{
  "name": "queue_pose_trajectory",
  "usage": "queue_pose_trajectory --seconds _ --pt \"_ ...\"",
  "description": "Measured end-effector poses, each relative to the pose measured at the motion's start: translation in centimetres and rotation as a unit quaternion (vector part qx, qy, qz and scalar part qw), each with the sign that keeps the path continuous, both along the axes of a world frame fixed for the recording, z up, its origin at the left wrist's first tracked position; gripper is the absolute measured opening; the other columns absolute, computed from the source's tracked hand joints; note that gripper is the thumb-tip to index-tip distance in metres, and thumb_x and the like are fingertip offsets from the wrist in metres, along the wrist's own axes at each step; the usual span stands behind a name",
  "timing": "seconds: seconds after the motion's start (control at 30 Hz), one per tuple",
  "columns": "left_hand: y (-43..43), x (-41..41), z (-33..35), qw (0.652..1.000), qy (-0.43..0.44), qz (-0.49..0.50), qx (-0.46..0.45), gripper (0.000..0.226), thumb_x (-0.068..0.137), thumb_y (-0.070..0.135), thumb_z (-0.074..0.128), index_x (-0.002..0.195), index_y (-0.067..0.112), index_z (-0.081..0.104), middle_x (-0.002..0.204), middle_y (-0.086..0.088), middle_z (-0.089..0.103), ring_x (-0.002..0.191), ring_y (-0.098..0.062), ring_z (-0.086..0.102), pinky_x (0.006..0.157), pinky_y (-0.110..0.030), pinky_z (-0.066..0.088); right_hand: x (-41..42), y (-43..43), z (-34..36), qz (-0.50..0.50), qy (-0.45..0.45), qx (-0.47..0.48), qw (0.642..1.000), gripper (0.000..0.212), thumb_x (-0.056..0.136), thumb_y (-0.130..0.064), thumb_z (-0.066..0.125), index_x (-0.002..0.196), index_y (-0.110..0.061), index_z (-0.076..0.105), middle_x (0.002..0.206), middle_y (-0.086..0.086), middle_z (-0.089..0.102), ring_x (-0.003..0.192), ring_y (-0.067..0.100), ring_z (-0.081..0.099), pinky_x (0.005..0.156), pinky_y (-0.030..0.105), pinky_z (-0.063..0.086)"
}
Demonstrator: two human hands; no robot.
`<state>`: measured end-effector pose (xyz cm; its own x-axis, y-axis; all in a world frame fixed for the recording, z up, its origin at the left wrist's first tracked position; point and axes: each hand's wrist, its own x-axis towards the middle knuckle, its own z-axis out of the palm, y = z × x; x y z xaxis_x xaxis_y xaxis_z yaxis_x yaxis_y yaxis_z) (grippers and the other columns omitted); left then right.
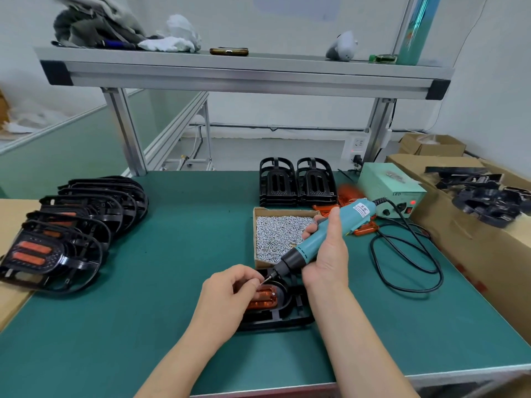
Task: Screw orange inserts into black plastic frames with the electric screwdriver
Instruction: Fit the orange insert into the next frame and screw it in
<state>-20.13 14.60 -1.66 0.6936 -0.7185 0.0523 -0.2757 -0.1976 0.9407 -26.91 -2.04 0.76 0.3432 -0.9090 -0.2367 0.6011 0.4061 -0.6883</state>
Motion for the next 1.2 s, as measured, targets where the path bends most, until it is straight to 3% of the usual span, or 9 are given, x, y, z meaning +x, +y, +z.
queue_pose_trajectory --seconds 0.13,0.3,0.7,0.8,0.93,1.07,1.2 --pt "0.5 0.2 -0.2 1.0 0.009 0.014 0.009 0.025 0.092 0.008 0.065 0.08 0.028 0.074 0.074 0.001 0.074 0.075 -0.02 0.071 0.072 -0.038 0.057 0.2 0.2 0.1 -0.006 -0.001 0.005 1.0 0.036 0.09 -0.049 0.071 0.1 -0.015 0.062 0.067 -0.003 0.062 0.055 0.006 0.057 0.052 0.02 0.051" --pt "0.7 0.0 -0.6 0.999 0.019 0.03 0.008 0.024 0.092 0.008 0.065 0.08 0.026 0.073 0.069 0.003 0.073 0.065 -0.007 0.066 0.054 -0.021 0.048 0.6 0.9 0.0 -0.013 0.013 0.008 1.0 0.032 0.09 -0.047 0.072 0.096 -0.016 0.063 0.062 -0.004 0.062 0.052 0.006 0.057 0.05 0.02 0.051" --pt "1.2 -0.3 -0.8 0.997 0.012 0.069 -0.025 0.024 0.085 0.0 0.07 0.077 0.023 0.072 0.07 0.002 0.073 0.064 -0.009 0.067 0.059 -0.013 0.048 1.3 1.7 0.0 -0.024 0.039 -0.008 0.999 0.031 0.093 -0.046 0.069 0.092 -0.016 0.061 0.06 -0.005 0.062 0.052 0.006 0.058 0.051 0.02 0.05" --pt "1.4 -0.6 -0.8 0.996 -0.05 0.062 -0.048 0.03 0.084 -0.001 0.071 0.077 0.029 0.071 0.074 0.012 0.072 0.067 -0.002 0.064 0.064 -0.01 0.046 1.4 1.7 0.0 -0.027 0.049 -0.005 0.998 0.032 0.092 -0.048 0.069 0.093 -0.016 0.062 0.06 -0.006 0.063 0.052 0.005 0.059 0.05 0.019 0.05" --pt "2.0 -0.9 -0.8 0.981 -0.172 0.038 -0.08 0.038 0.083 -0.005 0.071 0.092 0.032 0.069 0.08 0.017 0.067 0.079 -0.008 0.063 0.072 -0.008 0.044 1.4 1.7 0.0 -0.027 0.065 0.001 0.998 0.033 0.091 -0.05 0.069 0.091 -0.017 0.063 0.06 -0.004 0.064 0.051 0.006 0.058 0.05 0.02 0.05" --pt "2.1 -0.9 -1.1 0.947 -0.308 0.034 -0.091 0.043 0.081 -0.009 0.072 0.109 0.023 0.07 0.083 0.017 0.062 0.079 -0.005 0.059 0.078 -0.019 0.048 1.7 2.0 -0.1 -0.035 0.062 0.006 0.997 0.031 0.091 -0.047 0.071 0.087 -0.017 0.063 0.058 -0.005 0.063 0.049 0.005 0.058 0.049 0.02 0.049" --pt "2.1 -0.9 -1.6 0.927 -0.362 0.039 -0.084 0.045 0.078 -0.013 0.074 0.114 0.014 0.071 0.091 0.007 0.068 0.082 -0.016 0.064 0.081 -0.028 0.049 2.1 2.3 0.0 -0.04 0.075 -0.003 0.996 0.031 0.09 -0.047 0.07 0.084 -0.018 0.063 0.056 -0.005 0.062 0.049 0.005 0.057 0.049 0.02 0.049"
